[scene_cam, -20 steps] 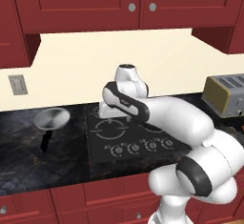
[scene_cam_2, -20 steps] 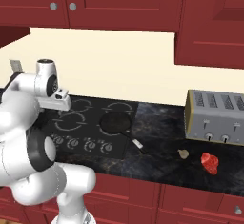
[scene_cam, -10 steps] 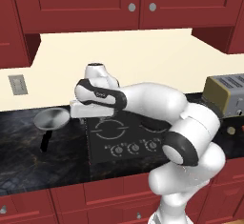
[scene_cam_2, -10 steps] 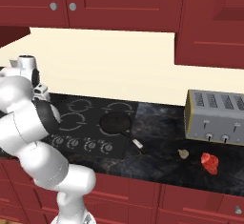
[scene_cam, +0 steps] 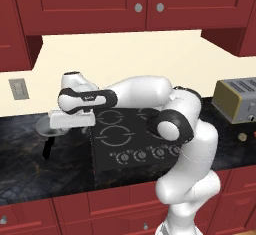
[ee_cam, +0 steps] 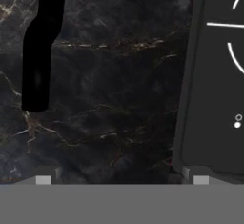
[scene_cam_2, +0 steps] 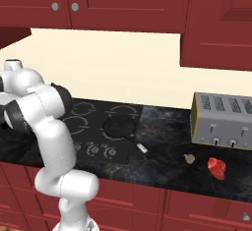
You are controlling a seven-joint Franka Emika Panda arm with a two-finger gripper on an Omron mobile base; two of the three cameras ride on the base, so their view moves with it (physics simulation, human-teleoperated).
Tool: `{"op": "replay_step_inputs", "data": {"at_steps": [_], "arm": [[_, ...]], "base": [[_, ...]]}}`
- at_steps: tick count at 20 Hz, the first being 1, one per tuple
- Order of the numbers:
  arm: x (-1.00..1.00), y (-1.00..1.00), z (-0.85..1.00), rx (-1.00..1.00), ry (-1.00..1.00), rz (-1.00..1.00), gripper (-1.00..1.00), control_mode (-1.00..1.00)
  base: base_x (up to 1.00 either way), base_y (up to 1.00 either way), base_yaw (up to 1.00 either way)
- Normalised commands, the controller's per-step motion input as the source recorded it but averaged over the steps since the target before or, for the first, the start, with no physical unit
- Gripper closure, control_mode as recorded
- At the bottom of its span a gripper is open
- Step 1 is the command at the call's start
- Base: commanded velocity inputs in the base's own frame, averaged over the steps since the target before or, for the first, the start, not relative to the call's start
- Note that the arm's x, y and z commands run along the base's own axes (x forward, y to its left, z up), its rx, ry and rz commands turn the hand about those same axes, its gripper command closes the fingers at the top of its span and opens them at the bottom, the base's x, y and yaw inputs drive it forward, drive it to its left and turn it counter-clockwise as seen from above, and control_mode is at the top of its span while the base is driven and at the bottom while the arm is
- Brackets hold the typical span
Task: Place both pans onto different burners. Then place the garlic and the steak on different pans.
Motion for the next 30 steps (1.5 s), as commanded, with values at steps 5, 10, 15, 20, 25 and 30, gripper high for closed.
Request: {"op": "replay_step_inputs", "data": {"at_steps": [5,10,15,20,25,30], "arm": [[0.27,0.60,-0.13,-0.07,-0.02,0.00,-1.00,-1.00],[0.29,0.53,-0.19,-0.01,0.00,0.00,-1.00,-1.00],[0.20,0.43,-0.25,0.00,0.00,0.00,-1.00,-1.00],[0.12,0.19,-0.25,0.00,-0.03,-0.04,-1.00,-1.00],[0.08,0.00,-0.27,0.01,-0.04,-0.07,-1.00,-1.00],[0.05,0.00,-0.25,0.07,-0.01,-0.04,-1.00,-1.00]], "base": [[0.00,0.00,0.00],[0.00,0.00,0.00],[0.00,0.00,0.00],[0.00,0.00,0.00],[0.00,0.00,0.00],[0.00,0.00,0.00]]}}
